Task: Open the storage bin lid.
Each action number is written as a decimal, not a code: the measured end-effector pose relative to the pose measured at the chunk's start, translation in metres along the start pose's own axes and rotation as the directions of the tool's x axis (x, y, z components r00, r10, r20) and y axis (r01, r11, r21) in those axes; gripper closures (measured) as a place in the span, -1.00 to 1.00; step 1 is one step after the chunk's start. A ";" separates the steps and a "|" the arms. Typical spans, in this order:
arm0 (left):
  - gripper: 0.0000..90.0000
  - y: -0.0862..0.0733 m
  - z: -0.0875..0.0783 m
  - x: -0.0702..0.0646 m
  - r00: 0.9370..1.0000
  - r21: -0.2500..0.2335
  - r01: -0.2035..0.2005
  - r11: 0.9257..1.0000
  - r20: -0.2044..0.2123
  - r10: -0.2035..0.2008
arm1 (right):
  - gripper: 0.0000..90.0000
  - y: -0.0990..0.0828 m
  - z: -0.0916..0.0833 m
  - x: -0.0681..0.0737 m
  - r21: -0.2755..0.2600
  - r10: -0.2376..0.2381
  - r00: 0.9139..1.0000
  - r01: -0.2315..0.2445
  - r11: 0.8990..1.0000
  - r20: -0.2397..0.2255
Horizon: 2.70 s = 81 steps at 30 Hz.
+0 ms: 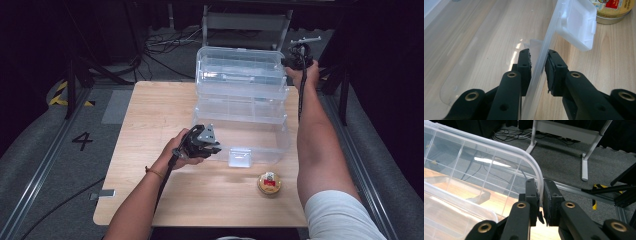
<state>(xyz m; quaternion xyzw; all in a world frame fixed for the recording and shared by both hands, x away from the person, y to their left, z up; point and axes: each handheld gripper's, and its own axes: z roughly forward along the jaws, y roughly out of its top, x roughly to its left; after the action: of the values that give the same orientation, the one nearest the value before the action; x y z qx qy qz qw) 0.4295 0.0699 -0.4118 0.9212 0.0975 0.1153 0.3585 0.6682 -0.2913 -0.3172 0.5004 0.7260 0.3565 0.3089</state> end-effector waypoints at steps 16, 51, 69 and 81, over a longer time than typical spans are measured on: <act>0.70 -0.003 0.000 0.006 0.999 -0.034 0.025 0.999 0.029 -0.024 | 0.88 -0.002 -0.004 -0.002 0.009 -0.014 1.000 0.014 1.000 -0.003; 0.70 -0.003 0.000 0.006 1.000 -0.030 0.009 1.000 0.018 -0.008 | 0.78 -0.026 -0.085 0.004 -0.031 -0.133 0.988 0.131 0.991 -0.074; 0.67 -0.003 0.001 0.003 1.000 -0.015 0.020 1.000 -0.006 -0.020 | 0.72 -0.065 -0.134 0.004 -0.050 -0.178 0.977 0.174 0.984 -0.118; 0.66 -0.002 0.001 0.003 1.000 -0.011 0.023 1.000 -0.010 -0.023 | 0.59 -0.097 -0.163 0.014 -0.033 -0.227 0.963 0.225 0.974 -0.143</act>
<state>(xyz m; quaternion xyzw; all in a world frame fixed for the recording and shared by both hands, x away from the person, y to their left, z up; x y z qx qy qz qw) 0.4327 0.0716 -0.4135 0.9175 0.1090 0.1162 0.3644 0.4838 -0.3359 -0.3079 0.3842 0.7961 0.3604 0.2977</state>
